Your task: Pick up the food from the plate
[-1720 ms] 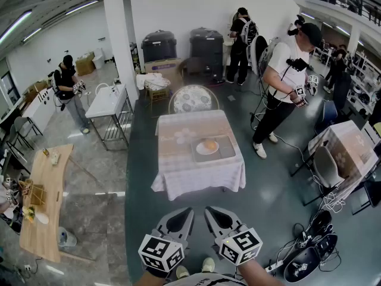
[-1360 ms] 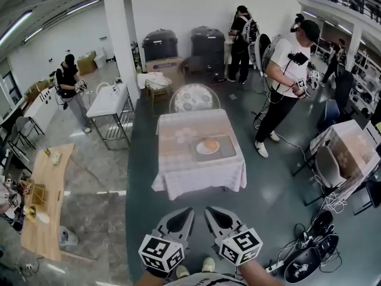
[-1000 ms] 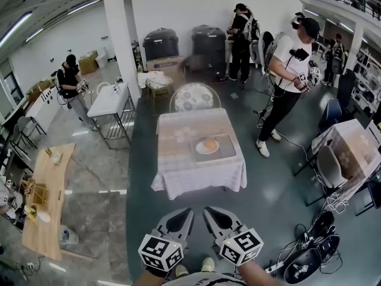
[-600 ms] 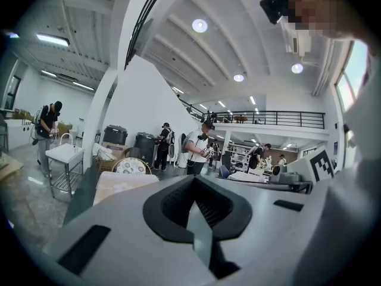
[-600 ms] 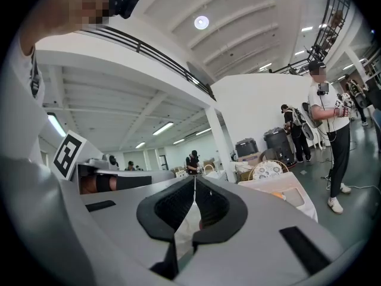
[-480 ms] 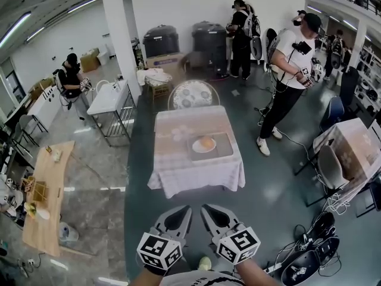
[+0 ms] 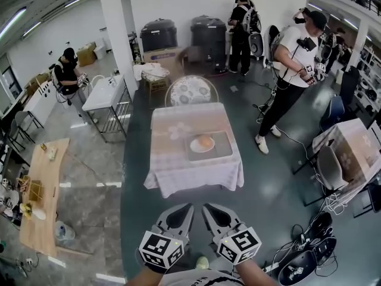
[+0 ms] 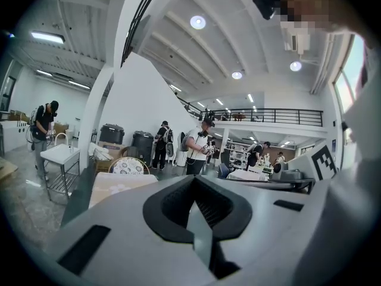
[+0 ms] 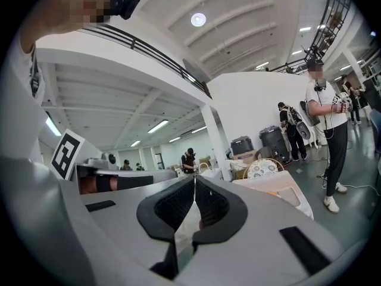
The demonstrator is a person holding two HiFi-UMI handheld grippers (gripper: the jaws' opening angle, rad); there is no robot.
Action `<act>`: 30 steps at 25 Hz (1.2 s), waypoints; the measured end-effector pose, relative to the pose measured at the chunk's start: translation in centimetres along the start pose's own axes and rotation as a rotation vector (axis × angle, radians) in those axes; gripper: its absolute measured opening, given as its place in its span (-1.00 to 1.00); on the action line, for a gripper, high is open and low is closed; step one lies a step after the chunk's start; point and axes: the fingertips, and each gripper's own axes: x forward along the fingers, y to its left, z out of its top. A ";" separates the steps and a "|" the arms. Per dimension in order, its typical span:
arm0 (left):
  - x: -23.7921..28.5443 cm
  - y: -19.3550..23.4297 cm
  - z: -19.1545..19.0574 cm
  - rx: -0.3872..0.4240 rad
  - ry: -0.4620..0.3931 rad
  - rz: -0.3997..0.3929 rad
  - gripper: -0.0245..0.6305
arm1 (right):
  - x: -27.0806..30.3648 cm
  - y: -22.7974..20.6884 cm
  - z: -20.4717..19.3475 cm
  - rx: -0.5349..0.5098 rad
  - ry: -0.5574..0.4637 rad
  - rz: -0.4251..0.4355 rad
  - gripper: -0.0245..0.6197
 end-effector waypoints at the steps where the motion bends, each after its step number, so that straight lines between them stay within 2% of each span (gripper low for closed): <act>1: 0.5 0.5 0.0 0.002 0.001 -0.003 -0.91 | 0.6 -0.4 0.0 -0.002 0.002 -0.005 -0.88; 7: 4.2 4.3 0.9 0.019 -0.001 -0.025 -0.91 | 5.1 -3.3 0.3 -0.005 0.018 -0.039 -0.88; 18: 12.3 15.2 3.1 0.019 0.024 -0.080 -0.91 | 17.5 -8.6 1.5 -0.009 0.042 -0.108 -0.88; 24: 16.8 18.7 3.5 0.016 0.056 -0.133 -0.91 | 21.6 -11.8 2.0 -0.005 0.056 -0.172 -0.88; 30: 20.2 20.2 3.4 0.010 0.072 -0.154 -0.91 | 23.5 -14.8 2.5 -0.011 0.073 -0.205 -0.88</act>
